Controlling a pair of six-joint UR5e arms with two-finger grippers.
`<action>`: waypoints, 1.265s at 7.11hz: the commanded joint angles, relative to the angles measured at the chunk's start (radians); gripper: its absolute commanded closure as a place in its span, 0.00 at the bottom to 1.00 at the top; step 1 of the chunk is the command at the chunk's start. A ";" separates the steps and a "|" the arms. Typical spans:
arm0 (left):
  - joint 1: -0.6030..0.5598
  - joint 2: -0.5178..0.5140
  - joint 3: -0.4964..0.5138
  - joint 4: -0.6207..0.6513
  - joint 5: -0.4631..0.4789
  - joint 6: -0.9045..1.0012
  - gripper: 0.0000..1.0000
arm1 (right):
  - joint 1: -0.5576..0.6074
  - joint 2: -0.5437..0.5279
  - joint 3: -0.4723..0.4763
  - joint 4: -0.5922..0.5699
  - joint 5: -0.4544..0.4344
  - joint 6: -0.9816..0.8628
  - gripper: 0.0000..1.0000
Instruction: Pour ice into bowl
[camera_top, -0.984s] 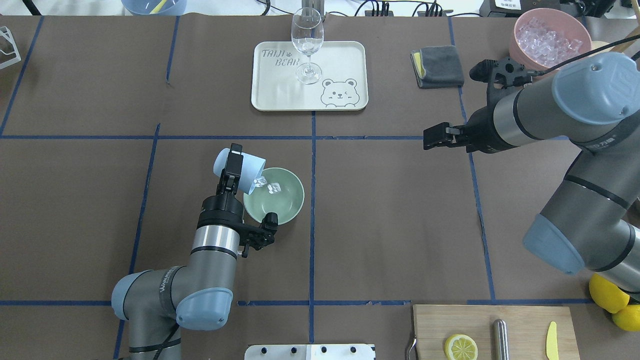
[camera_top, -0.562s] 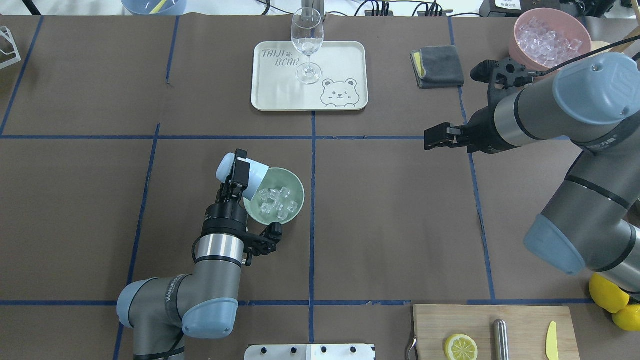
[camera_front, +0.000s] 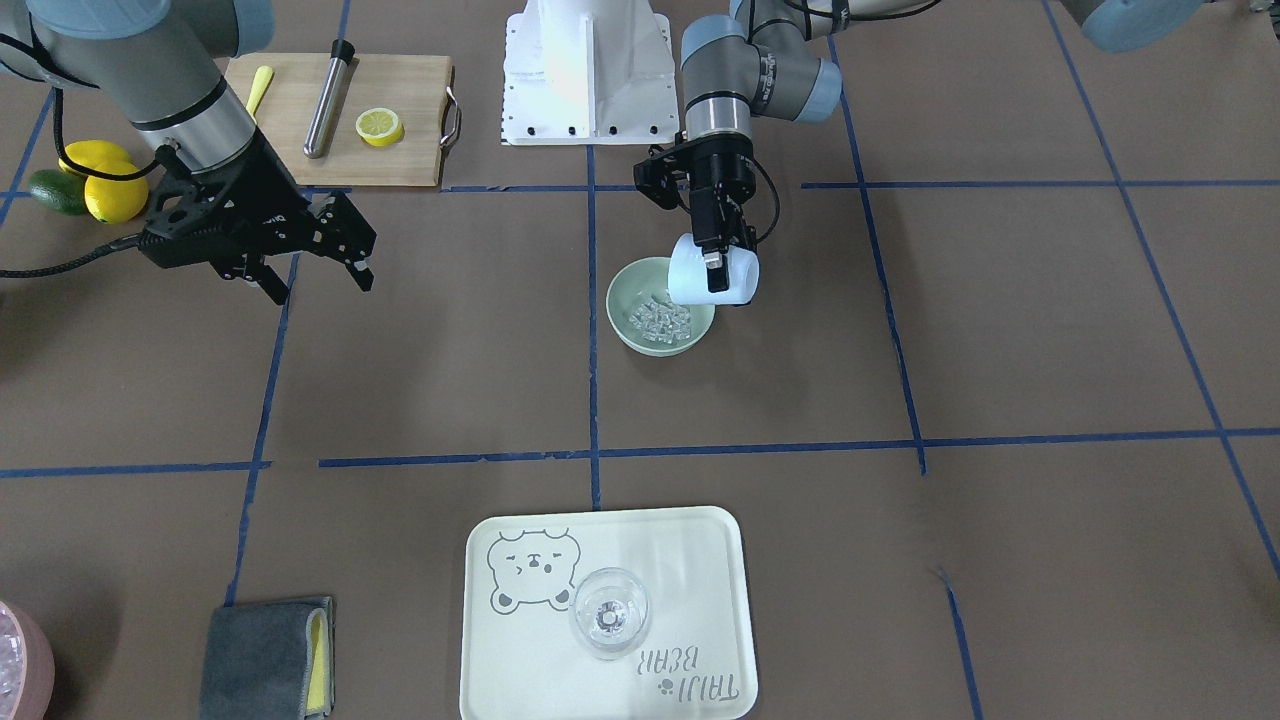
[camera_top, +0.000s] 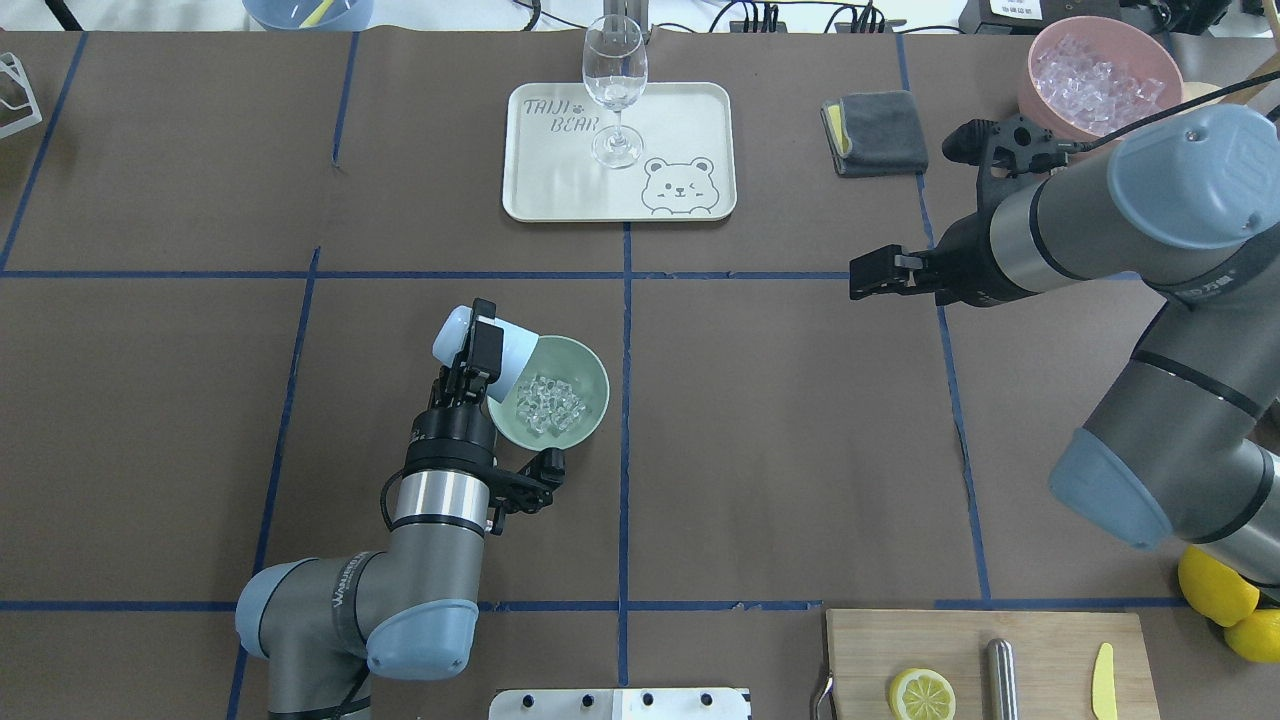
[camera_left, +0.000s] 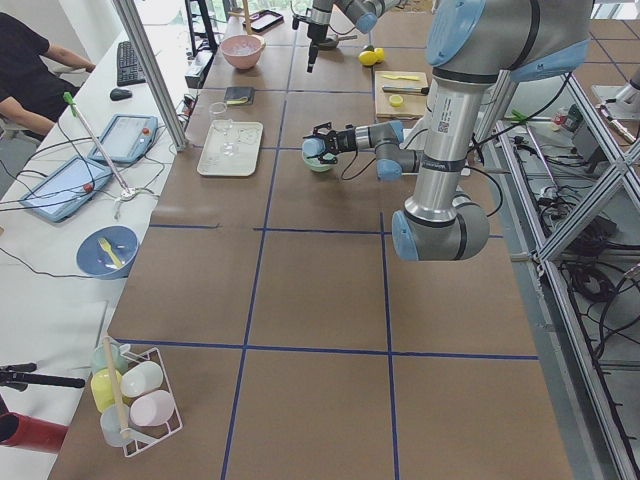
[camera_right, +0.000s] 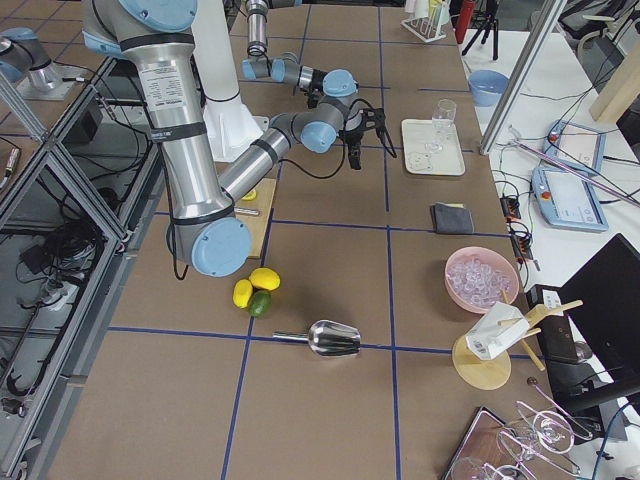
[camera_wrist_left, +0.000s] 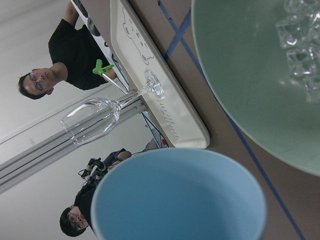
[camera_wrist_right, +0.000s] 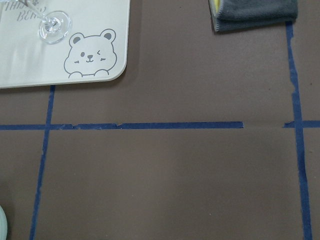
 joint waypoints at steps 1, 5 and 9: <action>-0.002 0.009 -0.011 -0.066 0.013 -0.011 1.00 | 0.004 -0.001 0.000 0.002 -0.002 0.000 0.00; -0.013 0.168 0.004 -0.436 0.023 -0.055 1.00 | 0.012 0.000 0.008 0.002 -0.002 0.000 0.00; -0.029 0.317 -0.013 -0.576 0.034 -0.054 1.00 | 0.013 0.003 0.011 0.002 0.000 -0.002 0.00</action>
